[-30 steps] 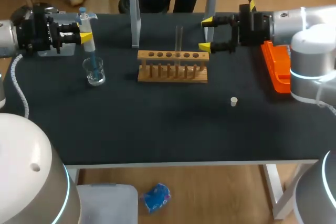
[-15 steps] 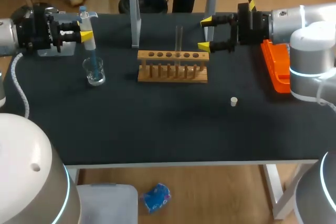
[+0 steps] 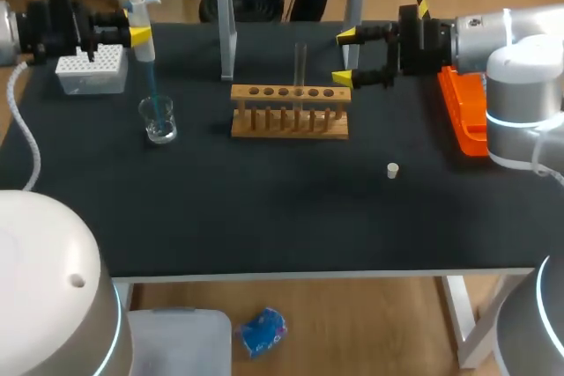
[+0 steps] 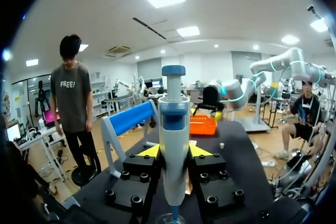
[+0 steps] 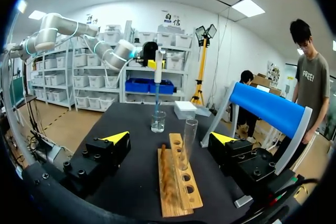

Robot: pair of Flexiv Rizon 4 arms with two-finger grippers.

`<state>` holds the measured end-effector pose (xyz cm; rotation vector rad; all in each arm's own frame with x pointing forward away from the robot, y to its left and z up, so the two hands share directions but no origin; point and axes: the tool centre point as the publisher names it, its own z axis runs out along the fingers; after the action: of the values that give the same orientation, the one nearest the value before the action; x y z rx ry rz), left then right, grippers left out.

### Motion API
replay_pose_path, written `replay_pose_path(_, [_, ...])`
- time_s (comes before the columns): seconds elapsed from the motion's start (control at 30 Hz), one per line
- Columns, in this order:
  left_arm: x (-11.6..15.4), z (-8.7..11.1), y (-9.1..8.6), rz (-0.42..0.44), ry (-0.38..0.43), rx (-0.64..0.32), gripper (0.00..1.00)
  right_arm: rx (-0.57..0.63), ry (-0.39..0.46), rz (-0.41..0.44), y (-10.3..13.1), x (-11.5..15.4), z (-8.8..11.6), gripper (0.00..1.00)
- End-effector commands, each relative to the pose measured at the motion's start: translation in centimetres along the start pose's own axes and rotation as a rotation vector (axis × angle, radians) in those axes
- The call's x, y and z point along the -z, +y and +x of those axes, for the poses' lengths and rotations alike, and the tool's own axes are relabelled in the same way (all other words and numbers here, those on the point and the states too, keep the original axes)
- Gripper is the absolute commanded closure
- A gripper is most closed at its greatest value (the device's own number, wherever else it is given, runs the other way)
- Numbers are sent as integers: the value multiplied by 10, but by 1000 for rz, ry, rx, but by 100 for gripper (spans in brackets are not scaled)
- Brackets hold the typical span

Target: Invert the test tube, pick up the pipette, mount the tip to pipette, aspirate from beaker and dispense into the tube, eject the tip, return the pipette, and cap with the stopper.

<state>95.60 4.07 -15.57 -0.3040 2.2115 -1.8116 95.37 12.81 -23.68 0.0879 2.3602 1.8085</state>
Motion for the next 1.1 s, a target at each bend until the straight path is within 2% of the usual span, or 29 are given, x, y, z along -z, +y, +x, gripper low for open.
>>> replay_pose_path(0.03, [4, 2, -24, -32, -3, -8, 100, 0, -1, -1, 0, 0, 0, 0])
replay_pose_path(0.17, [6, 5, -41, -43, -12, -8, 100, 0, -1, -1, 0, 0, 0, 0])
replay_pose_path(0.87, [6, 5, -41, -43, -12, -8, 100, 0, -1, -1, 0, 0, 0, 0])
replay_pose_path(1.1, [-3, 9, -73, -39, 39, -47, 100, 0, -1, -1, 0, 0, 0, 0])
